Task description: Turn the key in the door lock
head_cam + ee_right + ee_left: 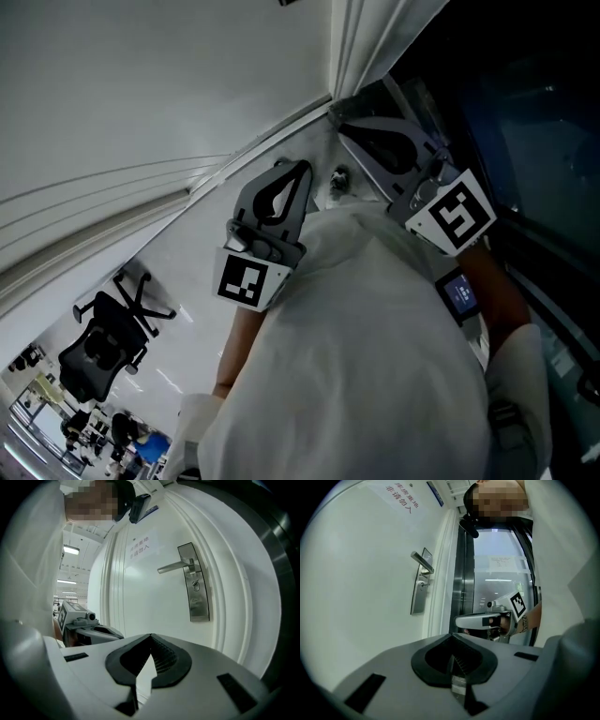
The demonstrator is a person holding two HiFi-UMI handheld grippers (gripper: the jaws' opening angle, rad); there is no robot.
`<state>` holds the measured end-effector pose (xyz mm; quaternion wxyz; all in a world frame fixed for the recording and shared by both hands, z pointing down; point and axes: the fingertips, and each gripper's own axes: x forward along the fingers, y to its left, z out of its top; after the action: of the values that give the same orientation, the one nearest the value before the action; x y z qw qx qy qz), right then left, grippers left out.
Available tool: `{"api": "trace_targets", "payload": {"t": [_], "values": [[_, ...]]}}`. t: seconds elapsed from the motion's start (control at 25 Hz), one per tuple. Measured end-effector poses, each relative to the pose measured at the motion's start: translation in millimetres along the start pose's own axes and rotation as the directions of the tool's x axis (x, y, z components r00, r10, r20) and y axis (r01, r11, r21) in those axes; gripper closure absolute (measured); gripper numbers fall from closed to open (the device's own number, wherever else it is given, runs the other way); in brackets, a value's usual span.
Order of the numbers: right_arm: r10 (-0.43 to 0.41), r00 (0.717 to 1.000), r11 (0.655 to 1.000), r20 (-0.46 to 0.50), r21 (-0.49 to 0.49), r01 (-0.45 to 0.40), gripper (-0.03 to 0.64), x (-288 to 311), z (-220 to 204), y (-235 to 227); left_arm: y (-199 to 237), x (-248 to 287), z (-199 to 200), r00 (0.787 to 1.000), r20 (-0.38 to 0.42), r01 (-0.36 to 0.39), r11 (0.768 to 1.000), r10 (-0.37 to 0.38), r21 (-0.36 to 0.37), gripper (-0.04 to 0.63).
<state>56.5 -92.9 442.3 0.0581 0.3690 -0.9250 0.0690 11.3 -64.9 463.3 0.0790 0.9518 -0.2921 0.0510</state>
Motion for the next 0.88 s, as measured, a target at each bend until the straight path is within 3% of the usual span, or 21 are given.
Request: {"api": "trace_targets", "payload": {"t": [0.16, 0.36, 0.48, 0.56, 0.72, 0.88], "values": [[-0.009, 1.000, 1.000, -0.013, -0.003, 0.009, 0.614, -3.8, -7.8, -1.0, 0.7, -0.2, -2.5, 1.000, 0.001, -0.003, 1.000, 0.003, -0.010, 0.592], [-0.018, 1.000, 0.999, 0.022, 0.042, 0.017, 0.614, -6.2, -9.6, 7.9, 4.5, -7.0, 6.2, 0.998, 0.064, 0.011, 0.998, -0.008, -0.057, 0.592], [-0.055, 0.998, 0.995, 0.043, 0.085, 0.051, 0.614, -7.8, -11.6, 17.1, 2.8, -7.3, 16.1, 0.995, 0.103, 0.004, 0.998, 0.002, -0.063, 0.592], [-0.088, 0.995, 0.991, 0.056, 0.105, 0.082, 0.614, -8.8, -13.9, 22.0, -0.8, -7.0, 14.1, 0.996, 0.090, 0.000, 0.997, 0.007, -0.081, 0.592], [-0.134, 0.990, 0.990, 0.041, 0.057, 0.132, 0.614, -16.6, -17.7, 21.0, -11.8, -9.1, 2.3, 0.996, 0.092, 0.003, 0.993, 0.008, -0.120, 0.592], [-0.146, 0.988, 0.989, 0.045, 0.040, 0.144, 0.614, -20.4, -20.4, 17.8, -14.9, -9.1, -0.1, 0.994, 0.110, -0.013, 0.994, 0.025, -0.105, 0.592]]}}
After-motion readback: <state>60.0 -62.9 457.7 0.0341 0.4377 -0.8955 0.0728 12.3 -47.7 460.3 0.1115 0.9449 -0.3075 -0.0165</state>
